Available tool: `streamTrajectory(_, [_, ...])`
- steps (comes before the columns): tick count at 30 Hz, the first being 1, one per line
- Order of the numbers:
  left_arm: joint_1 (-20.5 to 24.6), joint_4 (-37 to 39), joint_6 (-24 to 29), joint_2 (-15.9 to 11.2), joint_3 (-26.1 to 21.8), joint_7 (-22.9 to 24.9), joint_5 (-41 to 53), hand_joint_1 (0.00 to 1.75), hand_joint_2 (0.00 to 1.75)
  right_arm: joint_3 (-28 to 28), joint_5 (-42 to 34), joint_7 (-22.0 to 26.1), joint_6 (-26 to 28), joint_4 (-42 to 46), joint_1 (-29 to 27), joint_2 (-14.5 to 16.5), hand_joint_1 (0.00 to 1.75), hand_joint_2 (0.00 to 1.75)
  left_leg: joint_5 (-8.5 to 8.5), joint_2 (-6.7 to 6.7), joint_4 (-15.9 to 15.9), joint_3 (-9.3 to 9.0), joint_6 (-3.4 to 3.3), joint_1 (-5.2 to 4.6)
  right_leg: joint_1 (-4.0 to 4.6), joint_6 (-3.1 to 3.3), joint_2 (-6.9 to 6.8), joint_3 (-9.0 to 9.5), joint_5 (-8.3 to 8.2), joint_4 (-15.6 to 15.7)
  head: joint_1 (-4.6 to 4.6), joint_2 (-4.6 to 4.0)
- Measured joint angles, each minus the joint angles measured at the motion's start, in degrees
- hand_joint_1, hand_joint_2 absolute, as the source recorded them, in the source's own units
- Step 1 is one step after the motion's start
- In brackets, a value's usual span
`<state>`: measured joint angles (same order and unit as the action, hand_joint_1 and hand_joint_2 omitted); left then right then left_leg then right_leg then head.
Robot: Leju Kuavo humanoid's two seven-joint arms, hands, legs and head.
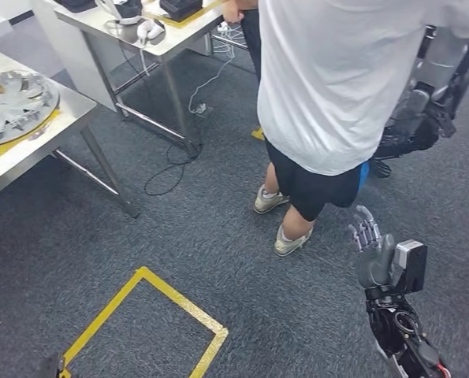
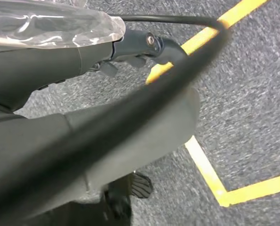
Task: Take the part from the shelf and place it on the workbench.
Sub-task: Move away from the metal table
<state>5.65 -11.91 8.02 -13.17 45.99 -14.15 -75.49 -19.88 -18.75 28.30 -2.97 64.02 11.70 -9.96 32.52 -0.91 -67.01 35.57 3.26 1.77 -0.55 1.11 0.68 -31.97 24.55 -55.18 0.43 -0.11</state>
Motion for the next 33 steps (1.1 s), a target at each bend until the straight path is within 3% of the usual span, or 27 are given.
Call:
streamTrajectory(1, [-0.12, 0.0, 0.03, 0.04, 0.0, 0.0, -0.08, 0.0, 0.0, 0.03, 0.12, 0.36, -0.01, -2.01, 0.14, -0.02, 0.0, 0.0, 0.98, 0.35, -3.46, 1.97, -0.14, -0.14, 0.16, 0.14, 0.62, -0.07, -0.04, 0.0, -0.33, 0.0])
streamTrajectory(2, [-0.25, 0.0, 0.04, 0.07, 0.0, 0.01, -0.16, 0.0, 0.0, 0.05, 0.21, 0.51, 0.02, -3.85, 0.22, -0.03, 0.0, 0.0, 0.84, 0.5, -5.01, 3.08, -0.35, -0.31, 0.32, 0.24, 1.3, -0.1, -0.07, 0.0, -0.57, 0.0])
streamTrajectory(3, [-0.35, 0.0, 0.05, 0.1, -0.01, 0.0, -0.22, 0.0, 0.0, 0.06, 0.34, 0.48, 0.13, -5.56, 0.32, -0.03, 0.0, 0.0, -0.45, 0.62, -4.19, 3.05, -0.69, -0.5, 0.49, 0.29, 2.06, -0.09, -0.11, -0.01, -0.79, 0.0])
streamTrajectory(5, [-0.38, 0.0, 0.08, 0.08, -0.02, -0.03, -0.3, 0.0, 0.0, 0.04, 0.65, -0.01, 0.65, -8.61, 0.7, -0.03, 0.0, 0.0, -4.88, 1.91, 3.33, 0.0, -1.83, -0.98, 0.75, 0.33, 3.48, -0.01, -0.17, -0.01, -1.24, 0.0])
streamTrajectory(7, [-0.22, -0.01, 0.11, -0.02, -0.03, -0.1, -0.34, 0.0, 0.0, -0.01, 1.08, -0.48, 1.24, -11.17, 1.16, -0.03, 0.0, 0.0, -7.42, 3.95, 10.41, -3.11, -2.83, -1.25, 0.94, 0.13, 4.54, -0.17, -0.21, -0.09, -1.45, 0.0])
streamTrajectory(9, [-0.02, -0.02, 0.15, -0.06, -0.06, -0.18, -0.38, 0.0, 0.0, -0.03, 1.87, -0.83, 2.11, -13.68, 1.72, -0.07, 0.0, 0.0, -7.54, 4.25, 12.45, -3.98, -3.08, -1.43, 0.74, -0.39, 5.5, -0.44, -0.3, -0.06, -1.45, 0.0])
streamTrajectory(11, [0.1, -0.02, 0.2, 0.04, -0.13, -0.21, -0.43, 0.0, 0.0, -0.08, 3.53, -1.91, 4.03, -16.43, 2.27, -0.2, 0.0, 0.0, -7.81, 2.97, 13.19, -4.41, -3.22, -1.25, 0.71, -1.05, 5.96, -0.8, -0.29, -0.03, -1.57, 0.0])
streamTrajectory(13, [0.09, -0.01, 0.24, 0.1, -0.26, -0.25, -0.47, 0.0, 0.0, -0.24, 5.67, -3.73, 6.42, -19.24, 2.84, -0.34, 0.0, 0.0, -8.14, 1.65, 14.1, -5.0, -3.57, -0.84, 0.87, -1.68, 3.77, -2.27, 1.54, -2.96, -1.14, 0.0])
streamTrajectory(15, [-0.07, 0.0, 0.24, 0.15, -0.36, -0.28, -0.46, 0.0, 0.0, -0.53, 7.61, -5.84, 8.38, -22.4, 3.54, -0.38, 0.0, 0.0, -8.12, 0.39, 14.36, -5.26, -3.78, -0.79, 0.44, -2.32, 0.98, -5.52, 5.24, -10.27, -0.37, 0.0])
streamTrajectory(17, [-0.22, 0.0, 0.22, 0.26, -0.37, -0.28, -0.45, 0.0, 0.0, -0.91, 8.72, -7.7, 9.35, -25.91, 3.58, -0.38, 0.0, 0.0, -7.93, -0.83, 14.32, -5.39, -3.68, -0.68, -0.19, -3.0, 0.03, -8.29, 7.25, -16.23, 0.1, 0.0])
streamTrajectory(18, [-0.26, 0.0, 0.2, 0.35, -0.37, -0.3, -0.47, 0.0, 0.0, -1.06, 8.87, -8.32, 9.35, -27.65, 3.32, -0.38, 0.0, 0.0, -7.79, -1.36, 14.29, -5.51, -3.51, -0.56, -0.47, -3.3, -0.24, -8.28, 6.72, -16.35, 0.33, 0.0])
streamTrajectory(19, [-0.29, 0.0, 0.16, 0.43, -0.37, -0.33, -0.5, 0.0, 0.0, -1.16, 8.87, -8.79, 9.2, -29.24, 3.01, -0.39, 0.0, 0.0, -7.6, -1.9, 14.25, -5.72, -3.25, -0.42, -0.7, -3.54, -0.59, -7.03, 5.12, -13.98, 0.63, 0.0])
streamTrajectory(21, [-0.32, 0.0, 0.12, 0.53, -0.38, -0.49, -0.59, 0.0, 0.0, -1.34, 8.8, -9.72, 8.71, -32.0, 2.71, -0.39, 0.0, 0.0, -7.07, -3.0, 14.09, -6.28, -2.55, -0.32, -0.78, -3.89, -2.64, -2.7, 1.55, -5.67, 1.42, 0.0])
streamTrajectory(23, [-0.31, 0.0, 0.13, 0.54, -0.39, -0.73, -0.67, 0.0, 0.0, -1.56, 8.7, -11.07, 8.3, -34.44, 2.7, -0.38, 0.0, 0.0, -6.56, -4.11, 13.8, -6.66, -1.78, -0.66, -0.5, -3.3, -4.33, 0.03, 0.39, -0.58, 1.96, 0.0])
streamTrajectory(24, [-0.27, 0.0, 0.15, 0.52, -0.39, -0.84, -0.7, 0.0, 0.0, -1.66, 8.55, -11.85, 8.11, -35.61, 2.49, -0.38, 0.0, 0.0, -6.44, -4.67, 13.75, -6.79, -1.46, -0.83, -0.25, -2.79, -4.37, 0.24, 0.73, -0.16, 1.85, 0.0])
streamTrajectory(26, [-0.13, -0.01, 0.19, 0.6, -0.39, -0.93, -0.75, 0.0, 0.0, -1.74, 8.06, -13.31, 7.7, -37.85, 1.62, -0.38, 0.0, 0.0, -6.07, -5.44, 13.7, -7.12, -0.84, -0.77, -0.2, -1.73, -3.11, 0.26, 0.67, -0.12, 1.29, 0.0])
streamTrajectory(28, [-0.05, -0.02, 0.25, 0.72, -0.39, -0.98, -0.84, 0.0, 0.0, -1.79, 7.42, -14.26, 7.35, -39.57, 0.86, -0.38, 0.0, 0.0, -4.21, -3.64, 11.43, -6.46, -0.37, -0.46, -0.26, -0.95, -1.92, 0.36, 0.51, 0.05, 0.85, 0.0])
streamTrajectory(30, [-0.15, -0.02, 0.28, 0.81, -0.39, -1.05, -0.99, 0.0, 0.0, -1.8, 6.5, -15.03, 6.87, -41.04, 0.42, -0.38, 0.0, 0.0, -0.39, -0.7, 4.19, -3.08, -0.33, -0.39, -0.21, -0.41, -0.7, 0.35, 0.43, 0.12, 0.01, 0.0])
streamTrajectory(31, [-0.25, -0.02, 0.28, 0.85, -0.39, -1.1, -1.08, 0.0, 0.0, -1.8, 5.99, -15.42, 6.59, -41.77, 0.1, -0.37, 0.0, 0.0, 1.35, 0.04, -0.21, -0.79, -0.41, -0.46, -0.09, -0.22, -0.04, 0.34, 0.43, 0.12, -0.45, 0.0])
streamTrajectory(32, [-0.36, -0.02, 0.28, 0.91, -0.39, -1.14, -1.17, 0.0, 0.0, -1.8, 5.51, -15.72, 6.36, -42.48, -0.39, -0.36, 0.0, 0.0, 2.22, 0.38, -3.49, 1.1, -0.54, -0.57, 0.04, -0.1, 0.64, 0.37, 0.46, 0.12, -0.85, 0.0])
streamTrajectory(33, [-0.45, -0.02, 0.28, 0.96, -0.39, -1.18, -1.24, 0.0, 0.0, -1.81, 5.08, -15.97, 6.2, -43.12, -0.94, -0.34, 0.0, 0.0, 1.89, 0.52, -4.66, 2.06, -0.73, -0.71, 0.18, -0.02, 1.34, 0.41, 0.48, 0.12, -1.1, 0.0])
